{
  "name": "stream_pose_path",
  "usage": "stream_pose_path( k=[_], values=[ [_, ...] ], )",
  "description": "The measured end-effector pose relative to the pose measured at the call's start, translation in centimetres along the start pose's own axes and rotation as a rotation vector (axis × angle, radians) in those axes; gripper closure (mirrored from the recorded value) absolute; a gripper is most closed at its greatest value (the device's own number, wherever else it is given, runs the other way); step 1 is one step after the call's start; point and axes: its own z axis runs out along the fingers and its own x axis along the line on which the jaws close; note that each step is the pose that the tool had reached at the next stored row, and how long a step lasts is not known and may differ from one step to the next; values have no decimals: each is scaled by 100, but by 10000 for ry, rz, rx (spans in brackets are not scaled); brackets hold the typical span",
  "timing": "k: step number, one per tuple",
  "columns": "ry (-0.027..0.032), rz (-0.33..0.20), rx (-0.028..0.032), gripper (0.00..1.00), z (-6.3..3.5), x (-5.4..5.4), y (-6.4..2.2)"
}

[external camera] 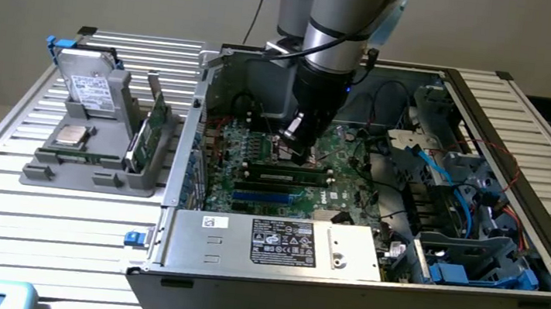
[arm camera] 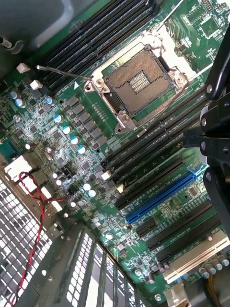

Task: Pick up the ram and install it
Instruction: 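Press down the ram until it locks into place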

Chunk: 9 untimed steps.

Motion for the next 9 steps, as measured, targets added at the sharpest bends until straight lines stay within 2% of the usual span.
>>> stream_pose_path(
  k=[9],
  values=[
    [-7, 1254, -137, 89, 0, 0, 0]
  ],
)
